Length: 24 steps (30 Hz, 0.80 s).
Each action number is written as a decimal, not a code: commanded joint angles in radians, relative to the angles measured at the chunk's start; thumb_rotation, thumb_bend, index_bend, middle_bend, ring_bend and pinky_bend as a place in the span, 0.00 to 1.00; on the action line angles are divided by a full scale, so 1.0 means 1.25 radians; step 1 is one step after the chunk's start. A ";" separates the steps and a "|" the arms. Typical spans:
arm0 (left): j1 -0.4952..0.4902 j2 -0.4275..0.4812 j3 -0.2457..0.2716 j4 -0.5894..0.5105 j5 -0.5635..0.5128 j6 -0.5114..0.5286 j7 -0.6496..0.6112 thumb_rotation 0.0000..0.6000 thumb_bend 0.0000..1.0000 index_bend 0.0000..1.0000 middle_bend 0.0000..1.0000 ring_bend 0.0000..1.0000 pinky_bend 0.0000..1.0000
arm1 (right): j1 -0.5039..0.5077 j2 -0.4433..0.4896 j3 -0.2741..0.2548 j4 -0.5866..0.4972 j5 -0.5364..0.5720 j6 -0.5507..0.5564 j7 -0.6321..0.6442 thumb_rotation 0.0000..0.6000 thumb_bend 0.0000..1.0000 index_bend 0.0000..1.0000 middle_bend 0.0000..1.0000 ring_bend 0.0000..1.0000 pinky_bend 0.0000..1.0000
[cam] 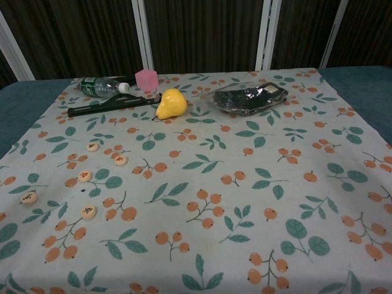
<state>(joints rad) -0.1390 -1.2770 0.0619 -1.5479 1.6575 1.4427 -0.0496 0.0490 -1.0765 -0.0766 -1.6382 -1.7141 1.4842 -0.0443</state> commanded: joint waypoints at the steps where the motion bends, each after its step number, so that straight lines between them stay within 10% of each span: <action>1: -0.014 -0.084 -0.041 0.071 -0.085 -0.053 -0.018 1.00 0.43 0.28 0.99 0.99 1.00 | 0.000 0.001 -0.001 0.000 -0.002 0.002 0.002 1.00 0.20 0.00 0.00 0.00 0.02; 24: -0.072 -0.286 -0.106 0.319 -0.207 -0.168 -0.043 1.00 0.42 0.35 1.00 1.00 1.00 | -0.002 0.001 0.001 -0.002 0.003 0.002 -0.001 1.00 0.20 0.00 0.00 0.00 0.02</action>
<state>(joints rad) -0.2265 -1.6307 -0.0669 -1.1536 1.4019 1.2357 -0.1002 0.0460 -1.0751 -0.0759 -1.6405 -1.7110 1.4872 -0.0461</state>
